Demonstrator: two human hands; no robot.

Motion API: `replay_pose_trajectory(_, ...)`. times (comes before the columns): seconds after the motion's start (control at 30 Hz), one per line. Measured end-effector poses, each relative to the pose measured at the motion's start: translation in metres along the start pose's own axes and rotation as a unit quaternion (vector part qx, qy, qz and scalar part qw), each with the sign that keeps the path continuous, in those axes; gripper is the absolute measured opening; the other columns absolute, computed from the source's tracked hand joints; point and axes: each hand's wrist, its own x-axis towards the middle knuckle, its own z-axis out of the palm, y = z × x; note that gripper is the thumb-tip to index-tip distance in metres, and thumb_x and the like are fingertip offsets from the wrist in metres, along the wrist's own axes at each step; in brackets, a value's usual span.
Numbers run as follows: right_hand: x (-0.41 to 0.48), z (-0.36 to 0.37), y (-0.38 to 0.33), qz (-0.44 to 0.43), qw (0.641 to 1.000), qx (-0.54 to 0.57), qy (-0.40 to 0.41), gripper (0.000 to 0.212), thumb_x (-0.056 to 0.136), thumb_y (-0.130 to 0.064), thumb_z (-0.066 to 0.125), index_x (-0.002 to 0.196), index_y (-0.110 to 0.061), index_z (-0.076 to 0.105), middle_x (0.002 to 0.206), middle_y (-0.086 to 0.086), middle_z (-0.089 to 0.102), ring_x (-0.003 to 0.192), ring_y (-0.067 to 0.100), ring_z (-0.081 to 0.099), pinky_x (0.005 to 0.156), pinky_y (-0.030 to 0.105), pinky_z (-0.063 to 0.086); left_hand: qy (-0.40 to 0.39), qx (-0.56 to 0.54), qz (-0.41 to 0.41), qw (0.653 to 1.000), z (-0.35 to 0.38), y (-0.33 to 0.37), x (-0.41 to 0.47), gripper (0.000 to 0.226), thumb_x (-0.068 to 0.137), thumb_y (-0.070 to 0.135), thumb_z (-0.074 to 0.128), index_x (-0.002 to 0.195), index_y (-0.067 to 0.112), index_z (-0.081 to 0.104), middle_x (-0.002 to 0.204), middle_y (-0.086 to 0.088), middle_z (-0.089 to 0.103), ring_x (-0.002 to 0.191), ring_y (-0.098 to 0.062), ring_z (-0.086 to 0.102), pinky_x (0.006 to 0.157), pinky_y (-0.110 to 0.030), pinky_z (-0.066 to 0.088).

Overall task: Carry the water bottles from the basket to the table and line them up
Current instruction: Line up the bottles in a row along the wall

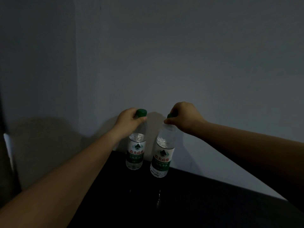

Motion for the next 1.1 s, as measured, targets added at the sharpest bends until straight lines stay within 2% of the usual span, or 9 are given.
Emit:
replay_pose_trajectory(0.17, 0.01, 0.006, -0.008, -0.002, 1.0, -0.003, 0.011, 0.031, 0.079, -0.028, 0.075, 0.096, -0.003, 0.065, 0.096, 0.011, 0.065, 0.079, 0.018, 0.054, 0.066, 0.029, 0.041, -0.031, -0.033, -0.004, 0.999, 0.001, -0.006, 0.003, 0.028, 0.09, 0.018, 0.061, 0.117, 0.009, 0.061, 0.115, -0.008, 0.066, 0.108, -0.021, 0.06, 0.095, -0.034, 0.046)
replay_pose_trajectory(0.3, 0.015, 0.011, -0.011, -0.003, 1.0, -0.018, 0.007, 0.034, 0.079, -0.029, 0.075, 0.097, -0.001, 0.067, 0.099, 0.013, 0.068, 0.087, 0.022, 0.06, 0.07, 0.031, 0.047, -0.035, -0.023, 0.002, 0.999, 0.01, -0.007, 0.005, 0.025, 0.092, 0.022, 0.059, 0.115, 0.012, 0.06, 0.108, -0.002, 0.065, 0.102, -0.017, 0.059, 0.085, -0.028, 0.045)
replay_pose_trajectory(0.47, 0.017, 0.024, -0.013, -0.004, 1.0, -0.022, 0.005, 0.034, 0.079, -0.029, 0.075, 0.098, -0.003, 0.065, 0.1, 0.012, 0.066, 0.084, 0.02, 0.057, 0.068, 0.03, 0.044, -0.036, -0.039, 0.003, 0.999, 0.013, -0.012, 0.008, 0.024, 0.092, 0.022, 0.059, 0.114, 0.013, 0.061, 0.109, -0.004, 0.066, 0.102, -0.019, 0.061, 0.089, -0.035, 0.048)
replay_pose_trajectory(0.7, 0.018, 0.028, -0.015, 0.001, 0.999, -0.029, 0.017, 0.034, 0.08, -0.029, 0.074, 0.099, -0.003, 0.064, 0.1, 0.012, 0.065, 0.082, 0.018, 0.053, 0.067, 0.028, 0.04, -0.034, -0.049, -0.004, 0.998, 0.018, -0.014, 0.01, 0.022, 0.092, 0.024, 0.058, 0.112, 0.014, 0.061, 0.108, -0.003, 0.066, 0.1, -0.017, 0.061, 0.084, -0.03, 0.046)
replay_pose_trajectory(0.87, 0.018, 0.026, -0.016, 0.017, 0.999, -0.047, 0.0, 0.045, 0.08, -0.035, 0.073, 0.107, -0.003, 0.06, 0.108, 0.013, 0.063, 0.095, 0.023, 0.056, 0.072, 0.03, 0.043, -0.036, -0.052, -0.016, 0.998, 0.016, -0.014, 0.01, 0.026, 0.092, 0.024, 0.058, 0.115, 0.011, 0.06, 0.108, -0.003, 0.066, 0.1, -0.018, 0.061, 0.083, -0.031, 0.046)
replay_pose_trajectory(1.1, 0.011, 0.017, -0.016, 0.022, 0.999, -0.042, -0.024, 0.05, 0.079, -0.036, 0.074, 0.113, -0.002, 0.058, 0.113, 0.014, 0.061, 0.103, 0.026, 0.057, 0.082, 0.033, 0.048, -0.033, -0.049, -0.044, 0.997, 0.017, -0.01, 0.006, 0.032, 0.092, 0.026, 0.058, 0.121, 0.012, 0.058, 0.119, -0.005, 0.063, 0.109, -0.021, 0.059, 0.095, -0.038, 0.048)
